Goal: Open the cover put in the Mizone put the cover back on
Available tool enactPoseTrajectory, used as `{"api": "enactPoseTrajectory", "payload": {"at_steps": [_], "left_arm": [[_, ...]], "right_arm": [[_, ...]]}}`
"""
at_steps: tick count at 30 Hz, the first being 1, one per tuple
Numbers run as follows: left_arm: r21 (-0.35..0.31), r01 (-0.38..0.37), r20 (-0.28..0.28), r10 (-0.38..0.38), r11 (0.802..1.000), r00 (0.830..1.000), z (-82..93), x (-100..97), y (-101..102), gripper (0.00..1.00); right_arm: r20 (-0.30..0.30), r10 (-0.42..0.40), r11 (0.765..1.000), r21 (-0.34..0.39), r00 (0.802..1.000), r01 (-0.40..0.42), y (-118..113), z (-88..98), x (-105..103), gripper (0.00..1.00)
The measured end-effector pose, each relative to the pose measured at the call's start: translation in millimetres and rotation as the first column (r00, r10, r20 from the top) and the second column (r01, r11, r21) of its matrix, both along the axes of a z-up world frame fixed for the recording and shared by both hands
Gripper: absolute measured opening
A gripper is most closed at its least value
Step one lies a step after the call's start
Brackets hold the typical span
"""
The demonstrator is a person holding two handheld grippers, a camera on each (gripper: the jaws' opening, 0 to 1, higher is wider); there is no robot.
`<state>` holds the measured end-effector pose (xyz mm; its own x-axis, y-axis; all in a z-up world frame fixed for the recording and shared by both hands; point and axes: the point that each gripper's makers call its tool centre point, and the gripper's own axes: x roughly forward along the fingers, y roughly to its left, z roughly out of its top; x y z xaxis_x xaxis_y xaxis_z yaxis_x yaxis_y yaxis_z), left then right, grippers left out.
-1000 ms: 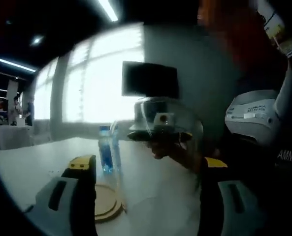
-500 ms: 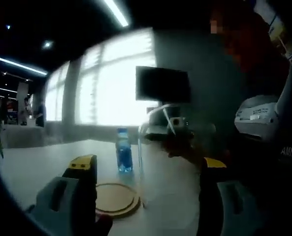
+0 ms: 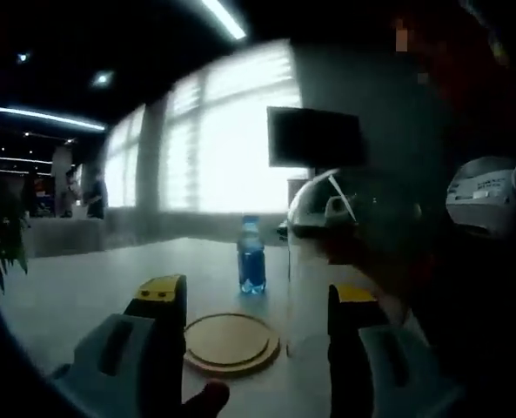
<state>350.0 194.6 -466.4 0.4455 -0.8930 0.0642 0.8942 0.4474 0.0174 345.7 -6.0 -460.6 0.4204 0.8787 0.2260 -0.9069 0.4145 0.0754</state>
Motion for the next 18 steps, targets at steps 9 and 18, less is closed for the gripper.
{"api": "enactPoseTrajectory", "payload": {"at_steps": [9, 18], "left_arm": [[-0.088, -0.048, -0.066, 0.042, 0.995, 0.997, 4.6, 16.1, 4, 0.53], [-0.046, -0.122, -0.076, 0.119, 0.991, 0.99, -5.4, 30.1, 4, 0.5]], "right_arm": [[-0.039, -0.149, 0.985, 0.085, 0.988, 0.152, -27, 14.1, 28, 0.9], [-0.005, -0.341, 0.937, 0.075, 0.94, 0.34, -61, 14.4, 50, 0.48]]}}
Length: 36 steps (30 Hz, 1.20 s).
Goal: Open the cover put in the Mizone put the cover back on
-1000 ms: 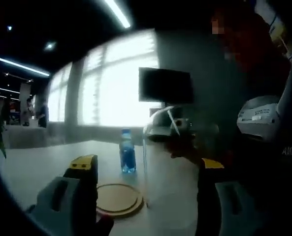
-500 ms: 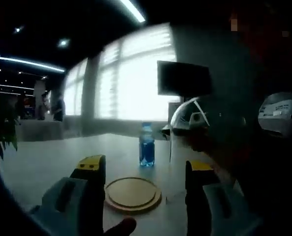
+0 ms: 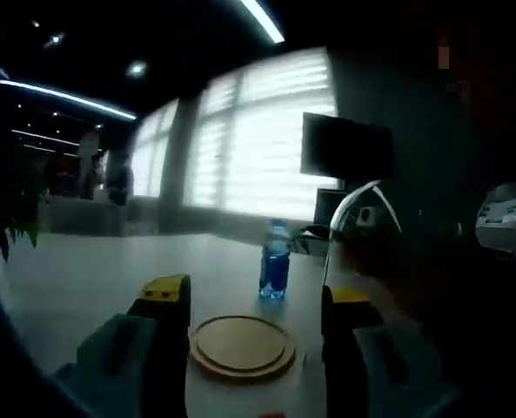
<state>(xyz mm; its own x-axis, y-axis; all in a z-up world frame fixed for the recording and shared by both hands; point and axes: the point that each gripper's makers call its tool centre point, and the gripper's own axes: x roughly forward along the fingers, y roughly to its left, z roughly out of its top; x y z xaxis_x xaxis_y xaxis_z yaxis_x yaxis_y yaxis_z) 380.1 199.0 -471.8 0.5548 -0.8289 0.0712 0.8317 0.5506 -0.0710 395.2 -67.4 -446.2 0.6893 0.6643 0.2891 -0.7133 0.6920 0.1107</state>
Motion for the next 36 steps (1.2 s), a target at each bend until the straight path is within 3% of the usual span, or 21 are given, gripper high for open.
{"api": "enactPoseTrajectory", "payload": {"at_steps": [8, 17, 25, 31, 36], "left_arm": [[0.046, -0.028, -0.006, 0.028, 0.999, 1.0, -9.4, 4.5, -3, 0.45], [0.051, -0.051, -0.018, 0.052, 0.997, 0.999, -12.7, 8.1, -2, 0.45], [0.042, -0.045, -0.034, 0.046, 0.998, 0.998, -14.2, 8.5, -2, 0.45], [0.065, -0.039, -0.066, 0.043, 0.997, 0.997, -23.8, 10.6, -3, 0.45], [0.074, -0.062, -0.098, 0.069, 0.995, 0.993, -30.5, 15.9, 0, 0.4]], "right_arm": [[-0.002, -0.161, 0.981, -0.111, 0.987, 0.16, -15, -16.2, 21, 0.51], [-0.025, -0.279, 0.955, -0.108, 0.96, 0.275, -36, -21.1, 36, 0.52], [-0.012, -0.308, 0.944, -0.124, 0.951, 0.305, -42, -23.1, 39, 0.52], [0.01, -0.292, 0.944, -0.161, 0.956, 0.29, -34, -26.9, 38, 0.52], [-0.006, -0.341, 0.925, -0.179, 0.94, 0.334, -42, -32.2, 44, 0.51]]}}
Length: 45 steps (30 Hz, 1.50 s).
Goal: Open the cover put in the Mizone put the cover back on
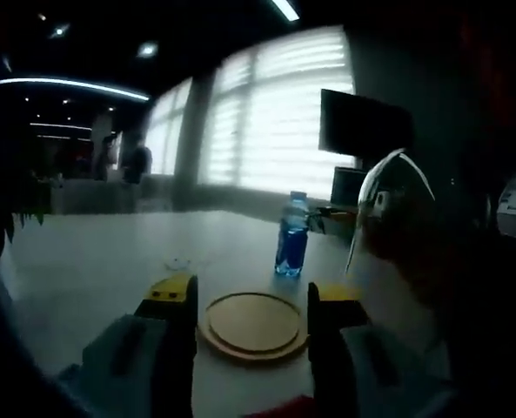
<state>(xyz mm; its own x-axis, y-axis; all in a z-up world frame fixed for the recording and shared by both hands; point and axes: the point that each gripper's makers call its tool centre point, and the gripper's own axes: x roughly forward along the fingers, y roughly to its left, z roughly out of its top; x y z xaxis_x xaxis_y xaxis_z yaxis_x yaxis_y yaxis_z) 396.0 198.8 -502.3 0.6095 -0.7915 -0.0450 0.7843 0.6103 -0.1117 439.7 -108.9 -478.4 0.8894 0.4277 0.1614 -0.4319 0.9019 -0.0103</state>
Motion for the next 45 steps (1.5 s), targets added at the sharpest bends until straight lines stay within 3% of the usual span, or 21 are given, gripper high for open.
{"api": "enactPoseTrajectory", "payload": {"at_steps": [4, 13, 18, 22, 25, 26, 27, 28, 31, 34, 39, 40, 41, 42, 45], "left_arm": [[0.014, -0.02, 0.001, 0.02, 1.0, 1.0, -2.4, 3.2, 3, 0.36], [-0.003, -0.033, 0.014, 0.033, 0.999, 0.999, 2.3, 4.1, 4, 0.38], [-0.028, -0.054, -0.007, 0.054, 0.998, 0.999, 3.2, 7.2, 8, 0.27], [-0.03, -0.067, -0.017, 0.067, 0.997, 0.998, 3.5, 8.4, 6, 0.24], [-0.007, -0.082, -0.016, 0.081, 0.997, 0.997, 0.6, 9.9, 7, 0.24], [0.009, -0.085, -0.006, 0.085, 0.996, 0.996, -0.3, 10.8, 8, 0.26], [-0.024, -0.143, -0.041, 0.142, 0.989, 0.989, 1.0, 15.8, 13, 0.34], [0.001, -0.123, -0.024, 0.123, 0.992, 0.992, 0.5, 15.8, 12, 0.34], [-0.044, -0.141, -0.055, 0.138, 0.989, 0.989, 3.5, 17.0, 14, 0.27], [-0.021, -0.119, -0.02, 0.118, 0.993, 0.993, 5.1, 13.9, 14, 0.16], [-0.024, -0.124, 0.017, 0.125, 0.992, 0.992, 10.0, 12.5, 13, 0.16], [-0.018, -0.128, 0.021, 0.128, 0.992, 0.992, 9.4, 12.9, 14, 0.16], [-0.015, -0.135, 0.027, 0.135, 0.991, 0.99, 9.6, 14.5, 15, 0.16], [-0.02, -0.142, 0.028, 0.142, 0.99, 0.989, 10.1, 15.3, 16, 0.17], [-0.02, -0.135, 0.013, 0.136, 0.991, 0.991, 8.1, 14.9, 17, 0.19]], "right_arm": [[0.011, -0.041, 0.999, 0.012, 0.999, 0.041, -11, 1.6, 4, 0.46], [0.021, -0.045, 0.999, -0.023, 0.999, 0.045, -9, -0.7, 4, 0.44], [0.039, -0.036, 0.999, 0.001, 0.999, 0.036, -11, 5.3, 2, 0.39], [0.052, -0.112, 0.993, 0.048, 0.992, 0.109, -26, 11.4, 4, 0.31], [0.057, -0.112, 0.993, 0.055, 0.992, 0.108, -28, 12.4, 4, 0.22], [0.058, -0.123, 0.992, 0.036, 0.991, 0.121, -29, 11.4, 4, 0.22], [0.059, -0.155, 0.988, 0.022, 0.986, 0.154, -33, 10.6, 6, 0.22], [0.06, -0.166, 0.986, 0.011, 0.984, 0.166, -33, 9.7, 7, 0.23], [0.073, -0.207, 0.978, -0.001, 0.976, 0.208, -39, 10.4, 8, 0.23], [0.049, -0.234, 0.971, 0.052, 0.971, 0.232, -47, 11.0, 9, 0.22], [0.051, -0.28, 0.957, 0.093, 0.959, 0.275, -59, 14.8, 9, 0.2], [0.057, -0.273, 0.96, 0.083, 0.96, 0.268, -58, 15.6, 8, 0.17], [0.093, -0.18, 0.983, -0.019, 0.979, 0.182, -43, 14.8, 5, 0.05], [0.075, -0.222, 0.975, 0.021, 0.972, 0.221, -48, 13.8, 6, 0.0], [0.096, -0.22, 0.975, 0.044, 0.971, 0.217, -44, 18.1, 6, 0.0]]}}
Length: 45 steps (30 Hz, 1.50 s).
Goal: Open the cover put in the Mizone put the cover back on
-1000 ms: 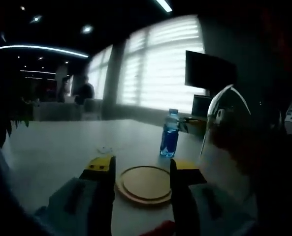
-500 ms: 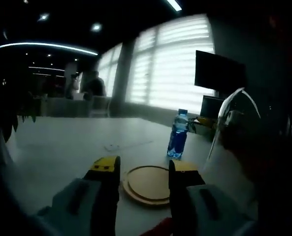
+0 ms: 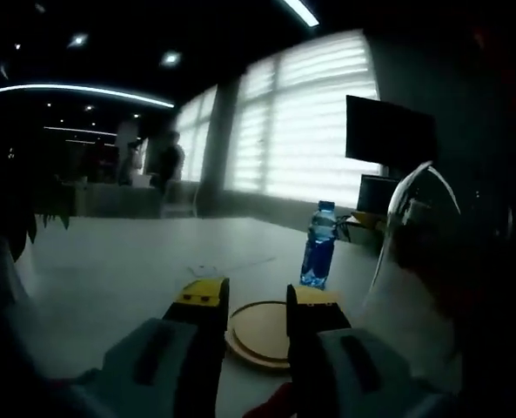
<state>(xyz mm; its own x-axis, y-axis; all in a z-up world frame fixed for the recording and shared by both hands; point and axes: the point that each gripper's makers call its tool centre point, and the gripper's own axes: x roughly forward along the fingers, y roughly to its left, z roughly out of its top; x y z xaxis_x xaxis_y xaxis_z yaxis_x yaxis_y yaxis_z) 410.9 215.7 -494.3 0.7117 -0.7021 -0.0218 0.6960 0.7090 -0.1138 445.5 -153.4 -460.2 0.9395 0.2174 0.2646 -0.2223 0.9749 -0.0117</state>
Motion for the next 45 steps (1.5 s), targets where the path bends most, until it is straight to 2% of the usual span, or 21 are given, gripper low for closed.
{"api": "enactPoseTrajectory", "payload": {"at_steps": [2, 3, 4, 6, 8, 12, 15, 18, 19, 22, 27, 30, 36, 41, 45], "left_arm": [[0.025, -0.018, 0.001, 0.018, 1.0, 1.0, -3.5, 2.9, 3, 0.21], [0.017, -0.022, -0.004, 0.022, 1.0, 1.0, -3.4, 4.0, 4, 0.2], [-0.022, -0.027, -0.03, 0.026, 0.999, 0.999, -2.1, 5.0, 5, 0.2], [-0.054, -0.027, -0.019, 0.026, 0.998, 0.999, 3.9, 7.2, 7, 0.2], [-0.062, -0.038, -0.012, 0.037, 0.997, 0.999, 5.9, 8.7, 9, 0.2], [-0.073, -0.053, -0.008, 0.053, 0.996, 0.999, 6.4, 11.6, 11, 0.21], [-0.077, -0.061, -0.039, 0.058, 0.995, 0.998, 2.0, 13.0, 11, 0.21], [-0.06, -0.077, -0.05, 0.074, 0.995, 0.996, -2.2, 15.2, 11, 0.2], [-0.044, -0.077, -0.042, 0.075, 0.996, 0.996, -3.5, 15.1, 11, 0.2], [-0.016, -0.061, -0.025, 0.061, 0.998, 0.998, -5.7, 13.3, 8, 0.2], [-0.044, -0.015, -0.028, 0.014, 0.999, 1.0, -1.1, 6.4, 0, 0.21], [-0.019, 0.017, 0.001, -0.017, 1.0, 1.0, 0.0, 1.2, -2, 0.22], [-0.004, 0.039, 0.011, -0.038, 0.999, 0.999, -0.6, -2.2, -5, 0.24], [0.012, 0.037, 0.015, -0.037, 0.999, 0.999, -2.5, -2.1, -6, 0.24], [0.002, 0.035, 0.018, -0.035, 0.999, 0.999, -1.0, -1.5, -4, 0.24]], "right_arm": [[-0.008, 0.005, 0.999, 0.051, 1.0, -0.004, 0, 0.1, 0, 0.0], [-0.009, 0.005, 0.999, 0.038, 1.0, -0.005, 0, -0.5, 1, 0.0], [-0.009, 0.002, 0.999, 0.037, 1.0, -0.002, 0, -1.2, 1, 0.0], [-0.018, -0.001, 0.999, 0.043, 1.0, 0.002, -1, -3.6, 2, 0.0], [-0.023, -0.013, 0.998, 0.064, 1.0, 0.015, -5, -3.7, 3, 0.0], [-0.007, -0.054, 0.997, 0.056, 0.999, 0.054, -9, -0.9, 1, 0.0], [-0.008, -0.037, 0.995, 0.09, 0.999, 0.038, -7, 0.1, 2, 0.0], [-0.016, -0.023, 0.997, 0.07, 1.0, 0.025, -3, -2.1, 2, 0.0], [-0.015, -0.02, 0.999, 0.049, 1.0, 0.02, -2, -3.1, 2, 0.03], [-0.018, -0.004, 0.999, 0.047, 1.0, 0.005, 1, -4.3, 3, 0.13], [-0.037, 0.018, 1.0, 0.006, 0.999, -0.018, 9, -9.5, 4, 0.15], [-0.035, 0.043, 0.999, 0.005, 0.998, -0.043, 14, -9.3, 3, 0.16], [-0.041, 0.055, 0.998, -0.006, 0.998, -0.056, 17, -10.6, 3, 0.18], [-0.04, 0.089, 0.996, 0.031, 0.995, -0.088, 21, -5.7, 3, 0.18], [-0.066, 0.065, 0.997, -0.027, 0.996, -0.067, 21, -4.2, 11, 0.22]]}}
